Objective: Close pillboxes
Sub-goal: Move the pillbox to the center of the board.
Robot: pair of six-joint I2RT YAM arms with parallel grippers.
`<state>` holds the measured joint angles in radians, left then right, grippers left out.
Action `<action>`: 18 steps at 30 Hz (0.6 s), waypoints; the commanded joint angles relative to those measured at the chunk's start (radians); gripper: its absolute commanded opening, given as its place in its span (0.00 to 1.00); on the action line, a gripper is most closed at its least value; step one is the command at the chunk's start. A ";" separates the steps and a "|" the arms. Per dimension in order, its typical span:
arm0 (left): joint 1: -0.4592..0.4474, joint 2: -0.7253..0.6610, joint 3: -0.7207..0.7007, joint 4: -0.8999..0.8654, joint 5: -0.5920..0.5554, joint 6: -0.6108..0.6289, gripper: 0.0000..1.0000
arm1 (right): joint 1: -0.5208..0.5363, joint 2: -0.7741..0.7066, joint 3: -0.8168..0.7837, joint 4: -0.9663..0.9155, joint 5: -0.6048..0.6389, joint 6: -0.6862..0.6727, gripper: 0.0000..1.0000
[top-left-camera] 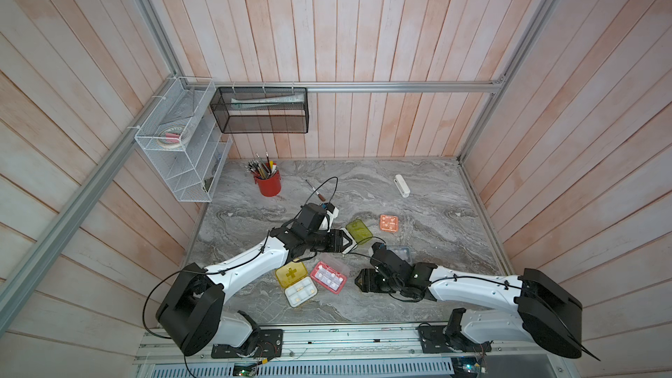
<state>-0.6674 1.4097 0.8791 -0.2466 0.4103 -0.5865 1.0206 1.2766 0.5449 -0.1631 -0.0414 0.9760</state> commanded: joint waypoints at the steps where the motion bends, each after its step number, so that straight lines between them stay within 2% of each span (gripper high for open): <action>1: 0.005 -0.018 -0.008 0.005 -0.004 0.008 0.57 | -0.009 -0.021 0.029 -0.078 0.064 -0.001 0.66; 8: 0.005 -0.014 -0.009 0.005 -0.002 0.011 0.57 | -0.042 -0.062 0.019 -0.120 0.135 0.010 0.67; 18: 0.005 -0.018 -0.009 -0.001 -0.007 0.011 0.57 | -0.122 -0.145 -0.007 -0.154 0.123 -0.019 0.67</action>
<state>-0.6674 1.4097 0.8791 -0.2466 0.4103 -0.5865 0.9070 1.1660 0.5507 -0.2794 0.0635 0.9714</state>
